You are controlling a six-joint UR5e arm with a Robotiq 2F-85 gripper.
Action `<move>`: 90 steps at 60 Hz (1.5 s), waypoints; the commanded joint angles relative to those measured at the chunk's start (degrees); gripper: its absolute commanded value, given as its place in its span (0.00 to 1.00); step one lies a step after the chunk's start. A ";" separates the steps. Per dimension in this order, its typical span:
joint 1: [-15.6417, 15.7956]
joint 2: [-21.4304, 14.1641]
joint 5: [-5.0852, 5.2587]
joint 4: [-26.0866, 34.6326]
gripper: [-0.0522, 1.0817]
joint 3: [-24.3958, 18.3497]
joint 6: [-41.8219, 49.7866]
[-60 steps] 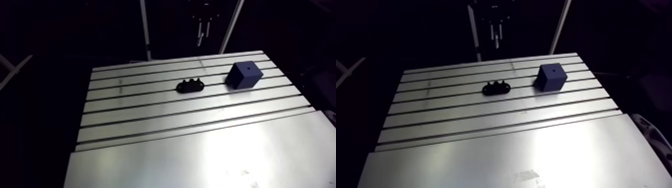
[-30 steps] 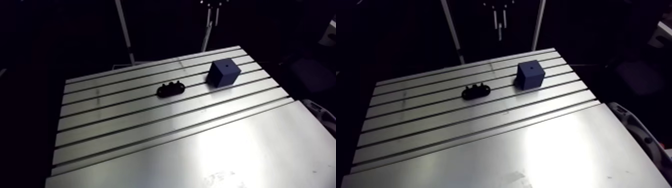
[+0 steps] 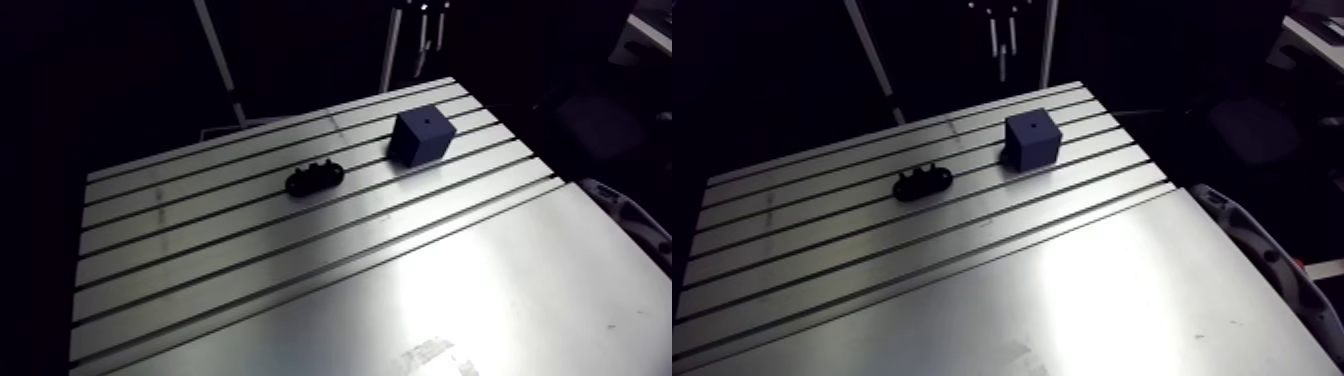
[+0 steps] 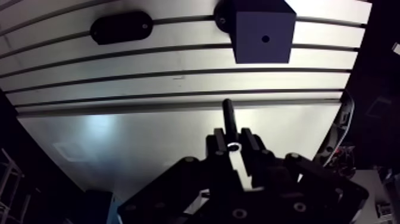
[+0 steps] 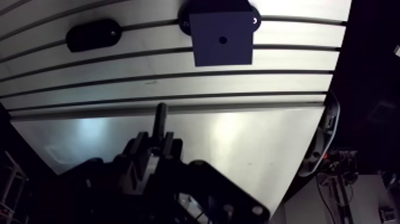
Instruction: Pick up the M10 bolt and insert it into the hole until fully seated.
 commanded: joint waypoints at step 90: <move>-2.51 9.64 -2.30 -0.57 1.00 -5.05 0.90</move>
